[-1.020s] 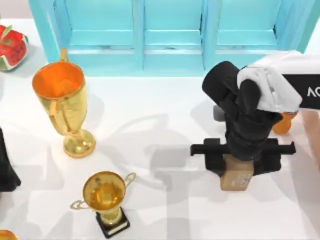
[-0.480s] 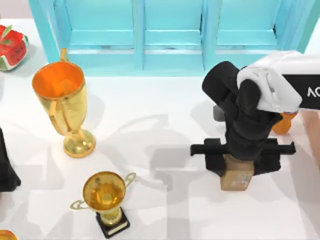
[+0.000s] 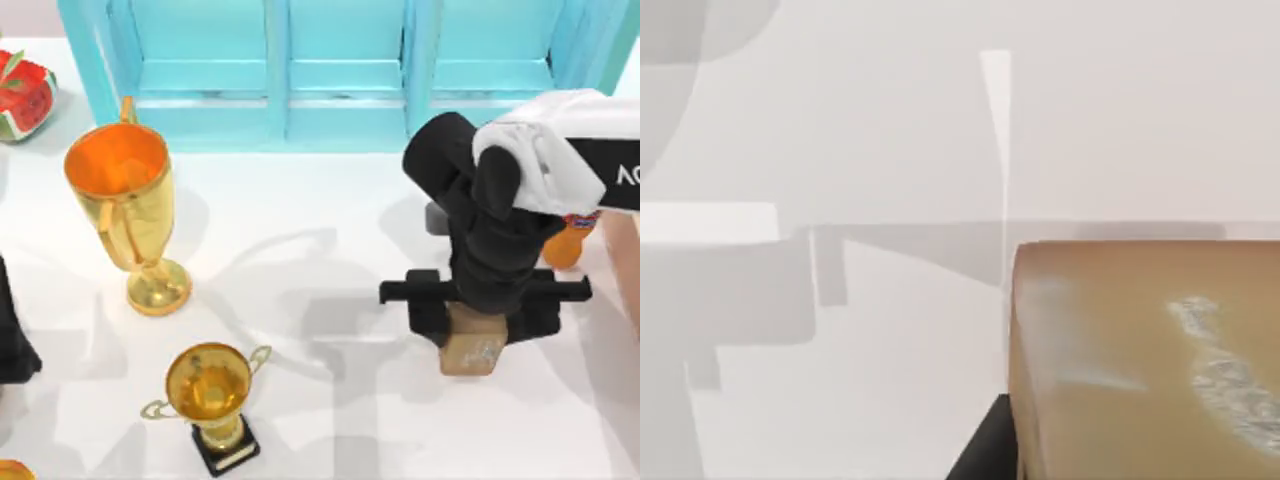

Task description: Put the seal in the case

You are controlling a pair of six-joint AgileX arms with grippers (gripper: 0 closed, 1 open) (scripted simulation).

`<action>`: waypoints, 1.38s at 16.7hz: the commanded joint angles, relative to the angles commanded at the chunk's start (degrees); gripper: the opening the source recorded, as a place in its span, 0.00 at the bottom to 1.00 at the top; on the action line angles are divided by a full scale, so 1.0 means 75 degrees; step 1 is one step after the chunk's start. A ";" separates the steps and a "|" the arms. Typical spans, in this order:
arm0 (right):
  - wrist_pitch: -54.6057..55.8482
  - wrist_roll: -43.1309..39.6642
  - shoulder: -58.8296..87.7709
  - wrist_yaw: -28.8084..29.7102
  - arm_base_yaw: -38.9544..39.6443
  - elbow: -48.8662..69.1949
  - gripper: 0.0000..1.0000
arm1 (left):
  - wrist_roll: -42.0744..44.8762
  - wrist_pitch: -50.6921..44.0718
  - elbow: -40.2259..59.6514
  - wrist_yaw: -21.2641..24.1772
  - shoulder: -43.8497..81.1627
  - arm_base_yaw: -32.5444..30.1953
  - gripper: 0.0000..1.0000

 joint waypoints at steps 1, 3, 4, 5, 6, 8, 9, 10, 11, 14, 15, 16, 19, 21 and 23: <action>-0.0248 0.0000 -0.0057 0.0006 0.0000 0.0186 0.00 | 0.0000 0.0000 0.0000 0.0000 0.0000 0.0000 1.00; -0.0906 0.0010 -0.0204 0.0018 -0.0008 0.0634 0.00 | 0.0000 0.0000 0.0000 0.0000 0.0000 0.0000 1.00; -0.1291 0.0007 -0.0294 0.0014 -0.0012 0.0874 0.00 | 0.0000 0.0000 0.0000 0.0000 0.0000 0.0000 1.00; -0.1672 0.0001 -0.0394 0.0005 -0.0018 0.1113 0.00 | 0.0000 0.0000 0.0000 0.0000 0.0000 0.0000 1.00; -0.2008 -0.0006 -0.0495 -0.0001 -0.0025 0.1343 0.00 | 0.0000 0.0000 0.0000 0.0000 0.0000 0.0000 1.00; -0.2452 -0.0020 -0.0665 -0.0002 -0.0036 0.1700 0.00 | 0.0000 0.0000 0.0000 0.0000 0.0000 0.0000 1.00; -0.2551 -0.0022 -0.0717 0.0002 -0.0039 0.1793 0.00 | 0.0000 0.0000 0.0000 0.0000 0.0000 0.0000 1.00; -0.2575 -0.0021 -0.0732 0.0005 -0.0039 0.1818 0.00 | 0.0000 0.0000 0.0000 0.0000 0.0000 0.0000 1.00; -0.2575 -0.0021 -0.0732 0.0005 -0.0039 0.1818 0.00 | 0.0000 0.0000 0.0000 0.0000 0.0000 0.0000 1.00; -0.2559 -0.0024 -0.0700 0.0001 -0.0039 0.1803 0.00 | 0.0000 0.0000 0.0000 0.0000 0.0000 0.0000 1.00; -0.2585 -0.0111 -0.0695 0.0001 -0.0125 0.1829 0.00 | 0.0000 0.0000 0.0000 0.0000 0.0000 0.0000 1.00; -0.2635 -0.0287 -0.0690 0.0000 -0.0299 0.1873 0.00 | 0.0000 0.0000 0.0000 0.0000 0.0000 0.0000 1.00; -0.2871 -0.1228 -0.0689 -0.0001 -0.1241 0.2050 0.00 | 0.0000 0.0000 0.0000 0.0000 0.0000 0.0000 1.00; -0.3073 -0.2196 -0.0716 0.0006 -0.2195 0.2156 0.00 | 0.0000 0.0000 0.0000 0.0000 0.0000 0.0000 1.00; -0.3291 -0.3365 -0.0755 0.0021 -0.3358 0.2256 0.00 | 0.0000 0.0000 0.0000 0.0000 0.0000 0.0000 1.00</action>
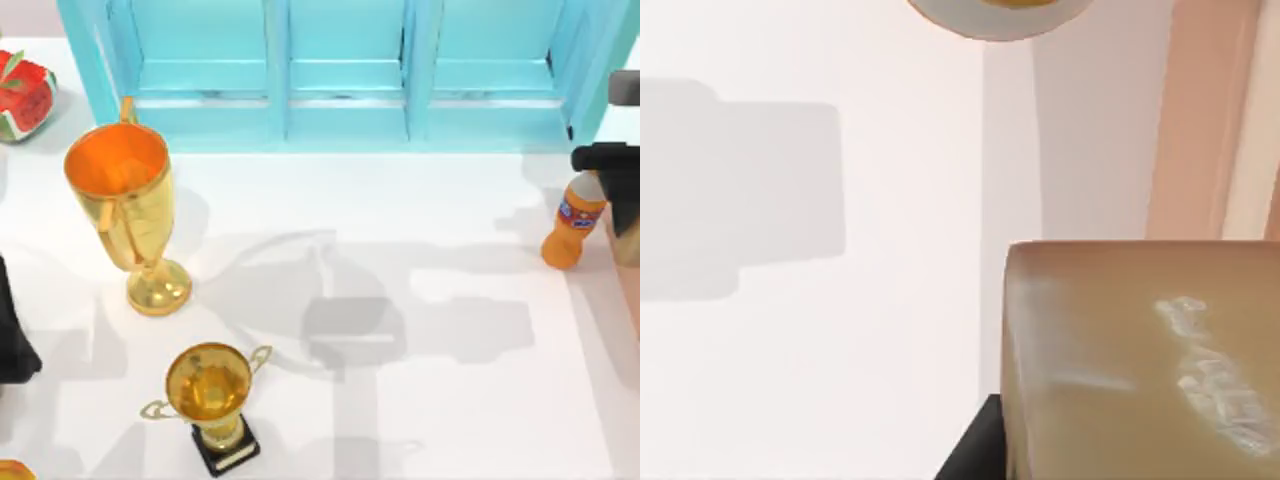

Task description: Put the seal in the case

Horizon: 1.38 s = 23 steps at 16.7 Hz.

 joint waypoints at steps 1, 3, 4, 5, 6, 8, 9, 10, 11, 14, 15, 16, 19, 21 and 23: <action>-0.0098 -0.0617 -0.0034 0.0009 -0.0610 0.0043 0.00 | 0.0000 0.0000 0.0000 0.0000 0.0000 0.0000 1.00; -0.0269 -0.1784 -0.0122 0.0023 -0.1770 0.0132 0.00 | 0.0000 0.0000 0.0000 0.0000 0.0000 0.0000 1.00; -0.0336 -0.2285 -0.0175 0.0026 -0.2277 0.0172 0.00 | 0.0000 0.0000 0.0000 0.0000 0.0000 0.0000 1.00; -0.0385 -0.2705 -0.0236 0.0025 -0.2697 0.0204 0.00 | 0.0000 0.0000 0.0000 0.0000 0.0000 0.0000 1.00; -0.0421 -0.3050 -0.0299 0.0021 -0.3043 0.0228 0.00 | 0.0000 0.0000 0.0000 0.0000 0.0000 0.0000 1.00; -0.0459 -0.3490 -0.0404 0.0008 -0.3483 0.0259 0.00 | 0.0000 0.0000 0.0000 0.0000 0.0000 0.0000 1.00; -0.0464 -0.3585 -0.0433 0.0004 -0.3577 0.0262 0.00 | 0.0000 0.0000 0.0000 0.0000 0.0000 0.0000 1.00; -0.0465 -0.3605 -0.0439 0.0002 -0.3597 0.0262 0.00 | 0.0000 0.0000 0.0000 0.0000 0.0000 0.0000 1.00; -0.0465 -0.3605 -0.0439 0.0002 -0.3597 0.0262 0.00 | 0.0000 0.0000 0.0000 0.0000 0.0000 0.0000 1.00; -0.0427 -0.3588 -0.0395 0.0010 -0.3564 0.0218 0.00 | 0.0000 0.0000 0.0000 0.0000 0.0000 0.0000 1.00; -0.0321 -0.3595 -0.0386 0.0010 -0.3553 0.0115 0.00 | 0.0000 0.0000 0.0000 0.0000 0.0000 0.0000 1.00; -0.0136 -0.3595 -0.0383 0.0010 -0.3551 -0.0061 0.00 | 0.0000 0.0000 0.0000 0.0000 0.0000 0.0000 1.00; 0.0750 -0.3574 -0.0371 0.0009 -0.3561 -0.0856 0.00 | 0.0000 0.0000 0.0000 0.0000 0.0000 0.0000 1.00; 0.1274 -0.3573 -0.0334 0.0006 -0.3562 -0.1371 0.00 | 0.0000 0.0000 0.0000 0.0000 0.0000 0.0000 1.00; 0.1477 -0.3571 -0.0327 0.0003 -0.3565 -0.1568 0.00 | 0.0000 0.0000 0.0000 0.0000 0.0000 0.0000 1.00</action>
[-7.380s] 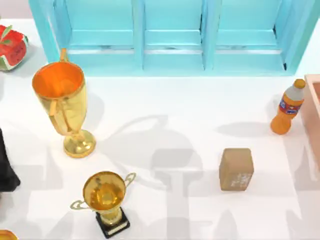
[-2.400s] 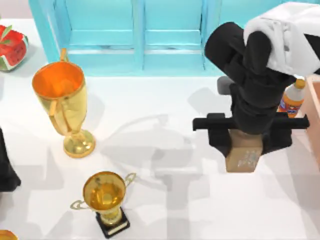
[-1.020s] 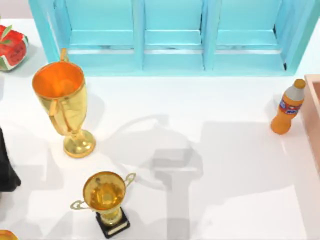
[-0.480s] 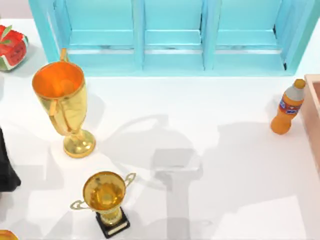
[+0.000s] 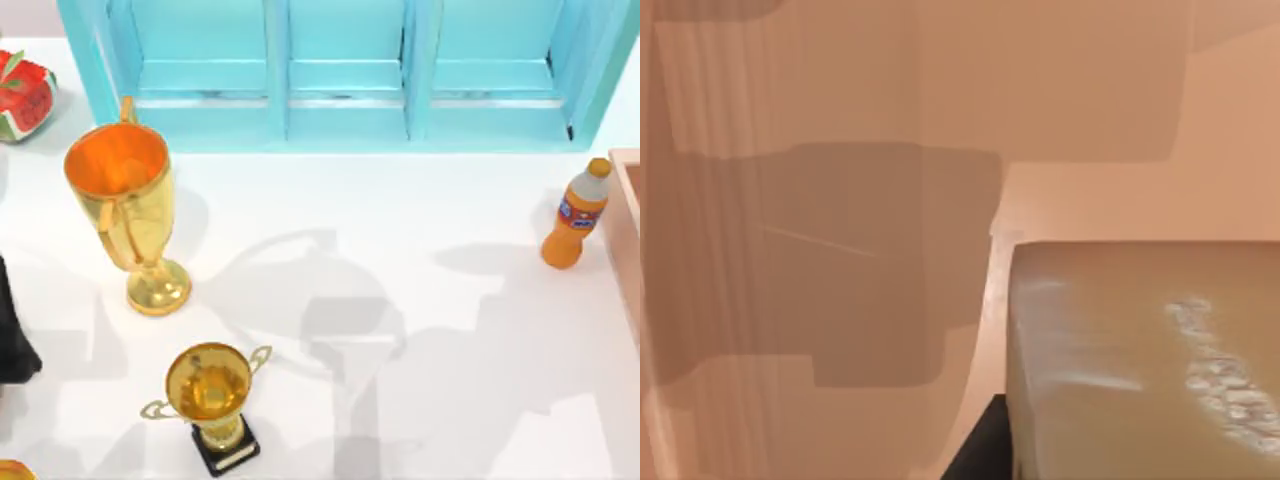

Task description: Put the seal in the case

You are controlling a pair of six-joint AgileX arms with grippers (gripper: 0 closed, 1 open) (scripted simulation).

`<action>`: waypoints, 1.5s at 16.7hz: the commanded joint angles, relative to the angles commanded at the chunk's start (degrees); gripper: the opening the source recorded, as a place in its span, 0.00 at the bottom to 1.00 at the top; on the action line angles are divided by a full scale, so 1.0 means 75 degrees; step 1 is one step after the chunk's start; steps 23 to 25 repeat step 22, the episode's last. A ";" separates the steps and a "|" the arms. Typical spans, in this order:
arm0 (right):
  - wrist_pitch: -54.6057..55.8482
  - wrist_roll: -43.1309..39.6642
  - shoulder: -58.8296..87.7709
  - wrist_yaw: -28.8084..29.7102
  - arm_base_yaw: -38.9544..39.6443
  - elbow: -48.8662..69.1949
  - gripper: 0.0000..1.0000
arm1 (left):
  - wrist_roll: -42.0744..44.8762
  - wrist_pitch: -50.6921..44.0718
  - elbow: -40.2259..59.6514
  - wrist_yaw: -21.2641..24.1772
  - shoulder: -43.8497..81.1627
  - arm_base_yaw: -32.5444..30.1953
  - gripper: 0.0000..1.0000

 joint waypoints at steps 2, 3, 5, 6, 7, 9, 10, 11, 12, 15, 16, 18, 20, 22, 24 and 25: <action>0.0003 0.0000 0.0000 0.0000 0.0000 -0.0003 0.00 | 0.0000 0.0000 0.0000 0.0000 0.0000 0.0000 1.00; 0.0003 0.0000 0.0000 0.0000 0.0000 -0.0003 0.00 | 0.0000 0.0000 0.0000 0.0000 0.0000 0.0000 1.00; 0.0003 0.0000 0.0000 0.0000 0.0000 -0.0003 0.15 | 0.0000 0.0000 0.0000 0.0000 0.0000 0.0000 1.00; 0.0003 0.0000 0.0000 0.0000 0.0000 -0.0003 0.23 | 0.0000 0.0000 0.0000 0.0000 0.0000 0.0000 1.00; 0.0003 0.0000 0.0000 0.0000 0.0000 -0.0003 0.30 | 0.0000 0.0000 0.0000 0.0000 0.0000 0.0000 1.00; 0.0003 0.0000 0.0000 0.0000 0.0000 -0.0003 0.45 | 0.0000 0.0000 0.0000 0.0000 0.0000 0.0000 1.00; 0.0003 0.0000 0.0000 0.0000 0.0000 -0.0003 0.53 | 0.0000 0.0000 0.0000 0.0000 0.0000 0.0000 1.00; 0.0003 0.0000 0.0000 0.0000 0.0000 -0.0003 0.60 | 0.0000 0.0000 0.0000 0.0000 0.0000 0.0000 1.00; 0.0003 0.0000 0.0000 0.0000 0.0000 -0.0003 0.68 | 0.0000 0.0000 0.0000 0.0000 0.0000 0.0000 1.00; 0.0003 0.0000 0.0000 0.0000 0.0000 -0.0003 0.90 | 0.0000 0.0000 0.0000 0.0000 0.0000 0.0000 1.00; 0.0003 0.0000 0.0000 0.0000 0.0000 -0.0003 0.98 | 0.0000 0.0000 0.0000 0.0000 0.0000 0.0000 1.00; 0.0003 0.0000 0.0000 0.0000 0.0000 -0.0003 1.00 | 0.0000 0.0000 0.0000 0.0000 0.0000 0.0000 1.00; 0.0003 0.0000 0.0000 0.0000 0.0000 -0.0003 1.00 | 0.0000 0.0000 0.0000 0.0000 0.0000 0.0000 1.00; 0.0003 0.0000 0.0000 0.0000 0.0000 -0.0003 1.00 | 0.0000 0.0000 0.0000 0.0000 0.0000 0.0000 1.00; 0.0003 0.0000 0.0000 0.0000 0.0000 -0.0003 1.00 | 0.0000 0.0000 0.0000 0.0000 0.0000 0.0000 1.00; 0.0003 0.0000 0.0000 0.0000 0.0000 -0.0003 1.00 | 0.0000 0.0000 0.0000 0.0000 0.0000 0.0000 1.00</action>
